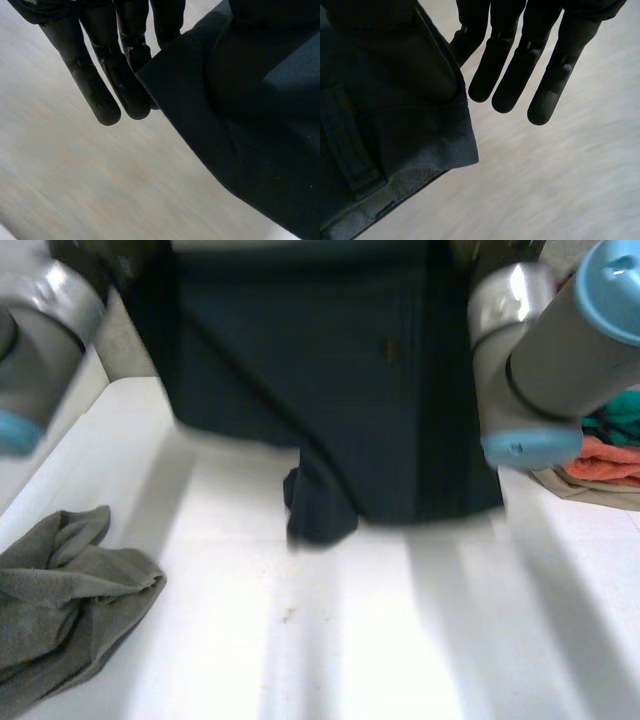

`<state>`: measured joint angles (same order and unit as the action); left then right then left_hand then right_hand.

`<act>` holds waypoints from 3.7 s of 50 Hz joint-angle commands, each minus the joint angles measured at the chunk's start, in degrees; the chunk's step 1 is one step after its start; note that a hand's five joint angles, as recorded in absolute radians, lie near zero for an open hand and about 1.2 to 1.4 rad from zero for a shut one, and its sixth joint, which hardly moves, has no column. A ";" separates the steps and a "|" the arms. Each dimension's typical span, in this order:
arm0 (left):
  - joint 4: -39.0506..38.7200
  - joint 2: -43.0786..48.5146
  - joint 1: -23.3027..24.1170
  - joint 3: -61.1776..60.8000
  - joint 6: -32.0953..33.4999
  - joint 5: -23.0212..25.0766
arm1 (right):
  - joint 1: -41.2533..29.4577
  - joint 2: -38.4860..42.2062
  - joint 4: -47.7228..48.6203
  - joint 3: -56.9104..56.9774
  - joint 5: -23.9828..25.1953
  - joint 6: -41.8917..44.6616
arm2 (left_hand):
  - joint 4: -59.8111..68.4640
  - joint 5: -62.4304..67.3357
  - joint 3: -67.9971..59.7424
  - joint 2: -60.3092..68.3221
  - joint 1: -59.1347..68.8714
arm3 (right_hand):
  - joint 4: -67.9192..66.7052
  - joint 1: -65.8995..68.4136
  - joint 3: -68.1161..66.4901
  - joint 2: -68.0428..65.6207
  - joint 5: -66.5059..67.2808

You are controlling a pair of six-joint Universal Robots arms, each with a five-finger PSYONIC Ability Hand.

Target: Fold the laundry.

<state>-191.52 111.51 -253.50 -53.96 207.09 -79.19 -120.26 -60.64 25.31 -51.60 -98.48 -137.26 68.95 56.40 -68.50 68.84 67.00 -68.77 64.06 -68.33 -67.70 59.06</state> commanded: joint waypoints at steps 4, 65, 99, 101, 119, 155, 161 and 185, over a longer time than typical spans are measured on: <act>-24.96 -8.15 -2.79 -7.56 -14.17 0.70 | -0.06 -6.42 23.74 -7.20 5.14 -4.69 | 11.05 13.60 -11.50 11.16 13.00 | -11.23 15.94 -11.67 -12.30 10.94; 26.73 -16.50 0.64 -48.53 7.37 6.15 | 4.43 -11.96 -36.22 -51.85 12.70 6.39 | -58.40 -55.86 57.96 -58.30 -56.45 | -11.23 15.94 -11.67 -12.30 10.94; 2.12 14.88 1.69 -31.21 -0.02 9.40 | 3.28 -10.90 -26.36 -55.72 12.97 3.57 | -30.31 -27.76 29.86 -30.20 -28.36 | -11.23 15.94 -11.67 -12.30 10.94; 1.76 15.32 1.87 -30.77 -0.28 9.31 | 3.19 -10.73 -26.19 -55.81 12.97 3.57 | -30.15 -27.60 29.70 -30.04 -28.20 | -11.23 15.94 -11.67 -12.30 10.94; 3.52 20.59 3.71 -23.21 0.95 7.56 | 3.72 -8.97 -25.75 -55.89 12.44 4.63 | -27.29 -24.74 26.84 -27.18 -25.34 | -11.23 15.94 -11.67 -12.30 10.94; 1.59 23.93 6.53 -16.45 0.60 5.71 | 3.90 -7.21 -25.48 -55.89 12.44 5.60 | -27.28 -24.74 26.84 -27.17 -25.33 | -11.23 15.94 -11.67 -12.30 10.94; 2.29 26.13 6.79 -15.48 0.77 5.45 | 3.98 -7.21 -25.48 -55.89 12.44 5.60 | -26.28 -23.73 25.83 -26.17 -24.33 | -11.23 15.94 -11.67 -12.30 10.94; -1.93 7.59 4.77 -27.51 1.29 -3.43 | 3.99 -8.26 -25.22 -55.81 12.44 5.77 | 11.05 13.60 -11.50 11.16 13.00 | -11.23 15.94 -11.67 -12.30 10.94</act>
<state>-189.94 127.26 -247.57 -76.39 207.92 -79.97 -116.11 -68.23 0.24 -107.38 -86.05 -131.42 68.64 56.39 -68.07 68.43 65.25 -68.78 65.27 -68.34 -68.54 59.58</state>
